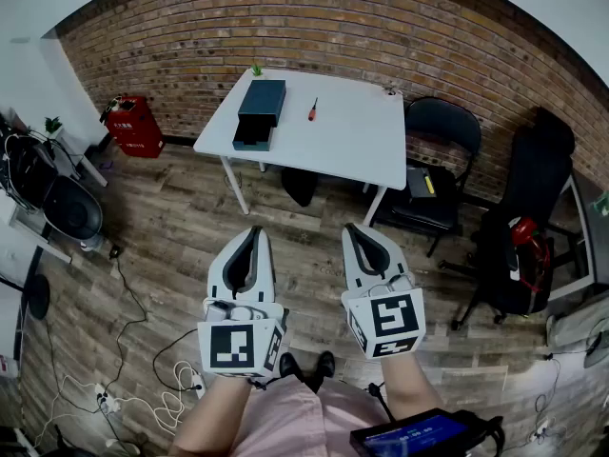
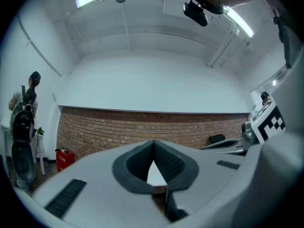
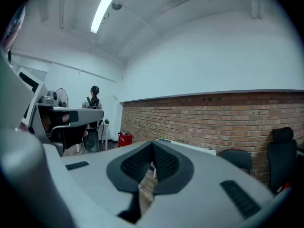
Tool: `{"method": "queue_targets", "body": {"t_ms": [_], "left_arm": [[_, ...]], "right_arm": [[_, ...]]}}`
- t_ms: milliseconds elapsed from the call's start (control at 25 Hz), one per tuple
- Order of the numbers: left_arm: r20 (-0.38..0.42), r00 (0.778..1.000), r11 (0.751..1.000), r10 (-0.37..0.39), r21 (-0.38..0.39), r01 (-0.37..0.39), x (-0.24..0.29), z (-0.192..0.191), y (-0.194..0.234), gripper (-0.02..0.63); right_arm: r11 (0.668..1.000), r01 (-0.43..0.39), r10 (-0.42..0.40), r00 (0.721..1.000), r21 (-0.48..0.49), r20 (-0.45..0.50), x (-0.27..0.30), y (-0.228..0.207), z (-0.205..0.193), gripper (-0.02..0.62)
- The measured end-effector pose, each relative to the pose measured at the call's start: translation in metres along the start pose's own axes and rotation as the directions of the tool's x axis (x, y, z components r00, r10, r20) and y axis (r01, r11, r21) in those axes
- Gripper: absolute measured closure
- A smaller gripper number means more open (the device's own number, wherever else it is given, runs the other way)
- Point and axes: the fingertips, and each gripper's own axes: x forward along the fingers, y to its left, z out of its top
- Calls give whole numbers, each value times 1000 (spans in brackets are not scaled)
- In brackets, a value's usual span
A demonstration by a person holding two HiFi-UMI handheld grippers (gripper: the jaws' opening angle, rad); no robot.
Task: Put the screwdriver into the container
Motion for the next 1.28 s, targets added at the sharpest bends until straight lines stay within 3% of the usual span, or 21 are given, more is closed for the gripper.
{"method": "queue_targets", "body": {"t_ms": [320,480,560,1000,1280], "left_arm": [[-14,1000,1000,18,6,-18,7,-5,-16,594],[-19,999,999,43,17,-43,11,-8,-25,594],[-15,998,998,61,20,-61,13,-10,-26,594],[-48,993,994,106,9,-106,53,-37,-3,594],[-90,990,994,111,-8,-112,119,-73,68,594]], "right_arm": [[1000,-11,11,1000,1,-6,-2,-19,-7,598],[999,-27,26,999,22,39,-1,-33,-6,593],[999,-50,49,997,15,52,2,-37,-4,413],[999,-40,40,999,1,12,54,-68,-20,411],[1000,-29,29,999,7,-40,150,-63,-39,416]]}}
